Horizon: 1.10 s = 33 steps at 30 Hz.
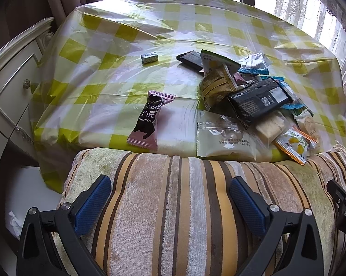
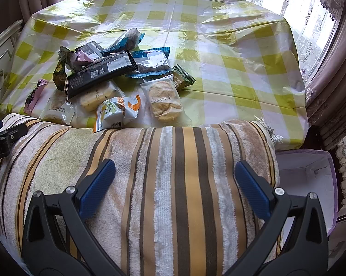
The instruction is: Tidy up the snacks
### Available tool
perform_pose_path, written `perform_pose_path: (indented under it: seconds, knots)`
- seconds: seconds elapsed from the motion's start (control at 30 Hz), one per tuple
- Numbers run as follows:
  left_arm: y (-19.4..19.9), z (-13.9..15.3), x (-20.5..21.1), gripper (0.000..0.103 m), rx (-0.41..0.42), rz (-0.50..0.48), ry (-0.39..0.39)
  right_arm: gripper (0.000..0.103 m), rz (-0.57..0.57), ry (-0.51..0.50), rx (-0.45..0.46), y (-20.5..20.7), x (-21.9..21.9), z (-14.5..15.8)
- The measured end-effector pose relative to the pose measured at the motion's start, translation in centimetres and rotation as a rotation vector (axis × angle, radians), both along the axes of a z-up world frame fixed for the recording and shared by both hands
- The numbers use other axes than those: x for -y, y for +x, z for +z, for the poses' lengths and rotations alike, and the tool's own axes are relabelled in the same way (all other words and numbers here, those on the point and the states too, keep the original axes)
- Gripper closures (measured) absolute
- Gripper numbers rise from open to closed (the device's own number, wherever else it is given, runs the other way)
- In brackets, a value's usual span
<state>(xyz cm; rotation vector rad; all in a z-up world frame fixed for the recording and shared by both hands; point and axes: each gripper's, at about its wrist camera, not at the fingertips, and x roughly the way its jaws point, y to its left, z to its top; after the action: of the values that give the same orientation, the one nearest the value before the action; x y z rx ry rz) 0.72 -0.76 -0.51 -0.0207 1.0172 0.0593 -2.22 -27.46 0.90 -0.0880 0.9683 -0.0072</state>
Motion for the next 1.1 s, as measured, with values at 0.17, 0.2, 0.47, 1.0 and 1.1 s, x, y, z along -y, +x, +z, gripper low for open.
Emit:
perform_pose_path:
  seconds: [0.17,0.2,0.47,1.0,1.1]
  knots:
    - [-0.2,0.1,-0.1,0.000,0.008,-0.003,0.006,0.000,0.000,0.000,0.000,0.0,0.0,0.0]
    - [-0.2,0.1,-0.1,0.000,0.008,-0.005,0.008,0.000,0.000,0.000,0.001,0.0,0.0,0.0]
    - [-0.3,0.2,-0.3,0.000,0.021,-0.011,-0.012,0.000,-0.003,-0.023,0.014,-0.2,-0.4,-0.2]
    - [2.5,0.4,-2.3,0.017,0.036,0.013,-0.116,0.000,0.090,0.068,-0.018,5.4,0.1,-0.1]
    - [3.6,0.5,-2.9,0.019,0.044,0.031,-0.114,0.004,0.077,0.106,-0.035,6.9,0.7,-0.5]
